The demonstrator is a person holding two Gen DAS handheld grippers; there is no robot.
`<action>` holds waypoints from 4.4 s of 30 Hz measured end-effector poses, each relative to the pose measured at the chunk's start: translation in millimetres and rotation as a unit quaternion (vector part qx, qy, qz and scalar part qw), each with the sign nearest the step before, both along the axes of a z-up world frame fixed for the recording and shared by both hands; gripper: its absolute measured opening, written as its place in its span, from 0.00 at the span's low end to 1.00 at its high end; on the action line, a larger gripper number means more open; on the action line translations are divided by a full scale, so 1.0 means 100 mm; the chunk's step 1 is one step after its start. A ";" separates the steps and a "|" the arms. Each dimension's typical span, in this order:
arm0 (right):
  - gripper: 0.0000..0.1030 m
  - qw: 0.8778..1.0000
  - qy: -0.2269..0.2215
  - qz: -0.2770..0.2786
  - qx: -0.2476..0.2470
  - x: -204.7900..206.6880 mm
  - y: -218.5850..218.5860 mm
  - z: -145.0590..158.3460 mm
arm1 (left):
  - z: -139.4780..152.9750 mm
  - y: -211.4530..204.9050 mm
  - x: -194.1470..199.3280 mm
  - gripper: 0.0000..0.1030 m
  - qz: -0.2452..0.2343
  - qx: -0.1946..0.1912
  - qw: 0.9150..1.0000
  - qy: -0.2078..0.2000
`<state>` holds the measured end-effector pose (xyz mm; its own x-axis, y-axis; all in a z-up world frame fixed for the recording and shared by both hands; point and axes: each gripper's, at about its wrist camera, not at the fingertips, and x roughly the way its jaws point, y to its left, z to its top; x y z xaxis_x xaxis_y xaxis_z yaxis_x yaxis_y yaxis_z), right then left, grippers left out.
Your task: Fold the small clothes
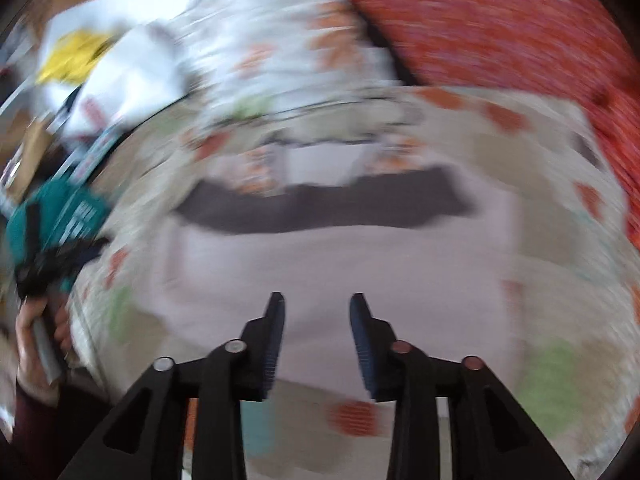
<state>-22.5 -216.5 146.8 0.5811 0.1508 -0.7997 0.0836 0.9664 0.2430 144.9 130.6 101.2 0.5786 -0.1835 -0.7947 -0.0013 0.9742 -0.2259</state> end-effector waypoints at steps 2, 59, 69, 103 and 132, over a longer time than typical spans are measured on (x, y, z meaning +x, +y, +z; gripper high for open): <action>0.39 0.999 -0.003 0.053 -0.011 0.14 0.44 -0.06 | 0.05 0.10 0.03 0.60 0.013 -0.001 1.000 -0.007; 0.08 0.983 -0.051 0.113 -0.138 1.02 2.03 -0.38 | 0.00 0.92 0.13 0.64 0.146 -0.055 0.988 0.006; 0.08 0.981 -0.082 -0.172 0.045 -0.30 -0.82 -0.05 | -0.07 -0.45 0.09 0.64 -0.013 -0.043 0.999 0.026; 0.63 0.958 -0.026 -0.198 0.205 0.14 -2.24 -1.07 | -0.70 -2.66 -0.10 0.89 -0.276 -0.185 0.934 0.130; 0.06 0.983 -0.010 -0.142 0.117 0.28 -1.75 -0.74 | 0.05 -2.54 -0.73 0.70 -0.264 0.044 0.962 -0.062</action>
<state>5.4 -391.9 72.5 0.6410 0.1581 -0.7511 0.3357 0.8223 0.4595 71.5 -123.2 106.4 0.5145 -0.4124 -0.7518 0.5198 0.8473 -0.1090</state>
